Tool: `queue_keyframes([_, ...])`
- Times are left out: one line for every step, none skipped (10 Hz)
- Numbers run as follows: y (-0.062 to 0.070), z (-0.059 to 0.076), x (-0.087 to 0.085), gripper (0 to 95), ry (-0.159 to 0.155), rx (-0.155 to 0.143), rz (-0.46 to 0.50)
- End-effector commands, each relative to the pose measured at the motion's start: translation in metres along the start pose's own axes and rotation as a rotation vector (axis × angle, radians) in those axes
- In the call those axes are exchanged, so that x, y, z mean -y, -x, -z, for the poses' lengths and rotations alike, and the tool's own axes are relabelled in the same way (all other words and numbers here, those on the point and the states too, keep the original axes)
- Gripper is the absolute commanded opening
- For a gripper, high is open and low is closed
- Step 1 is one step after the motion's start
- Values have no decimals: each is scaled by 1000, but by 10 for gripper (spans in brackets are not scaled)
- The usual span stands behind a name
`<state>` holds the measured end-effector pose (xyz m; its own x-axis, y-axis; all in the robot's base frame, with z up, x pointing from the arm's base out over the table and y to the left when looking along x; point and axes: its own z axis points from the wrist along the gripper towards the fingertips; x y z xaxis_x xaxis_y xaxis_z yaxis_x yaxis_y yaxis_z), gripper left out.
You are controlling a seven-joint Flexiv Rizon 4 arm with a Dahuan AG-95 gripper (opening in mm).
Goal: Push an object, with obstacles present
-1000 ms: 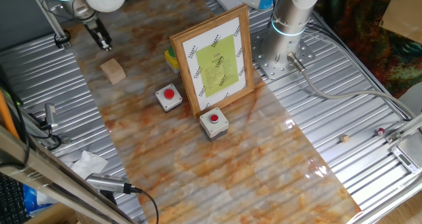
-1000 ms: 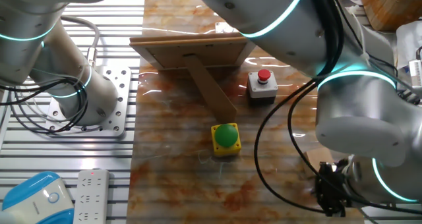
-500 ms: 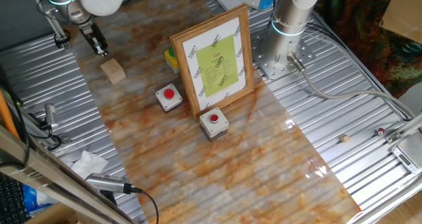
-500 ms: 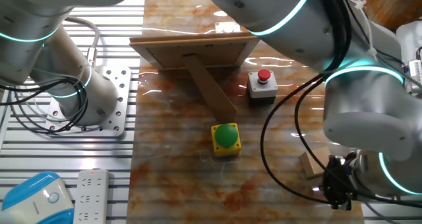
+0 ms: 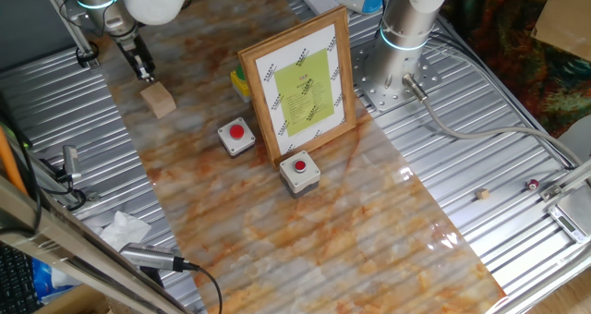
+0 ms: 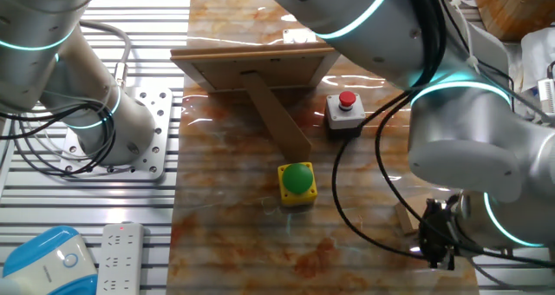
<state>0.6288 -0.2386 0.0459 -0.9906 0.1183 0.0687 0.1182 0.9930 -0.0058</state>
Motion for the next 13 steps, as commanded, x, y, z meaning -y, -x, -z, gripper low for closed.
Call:
queue_keyframes([-2,-1,-4,0,0,9,-5])
queue_keyframes([-4,-3,-9,0,-2,14,-12])
queue_keyframes([-5,-4,-11,0,-4,17,-14])
queue_keyframes([-5,-4,-13,0,-7,21,-15])
queue_keyframes([-7,-5,-17,0,-5,27,-22])
queue_keyframes([-9,-6,-20,0,-9,33,-26])
queue_keyframes([-10,-7,-23,0,-7,39,-28])
queue_keyframes([-11,-8,-25,0,-6,44,-29])
queue_keyframes([-13,-9,-29,0,-6,46,-30])
queue_keyframes([-15,-10,-32,0,-6,51,-34])
queue_keyframes([-17,-12,-36,0,-7,56,-36])
queue_keyframes([-18,-12,-38,0,-6,57,-37])
queue_keyframes([-20,-13,-41,0,-8,62,-39])
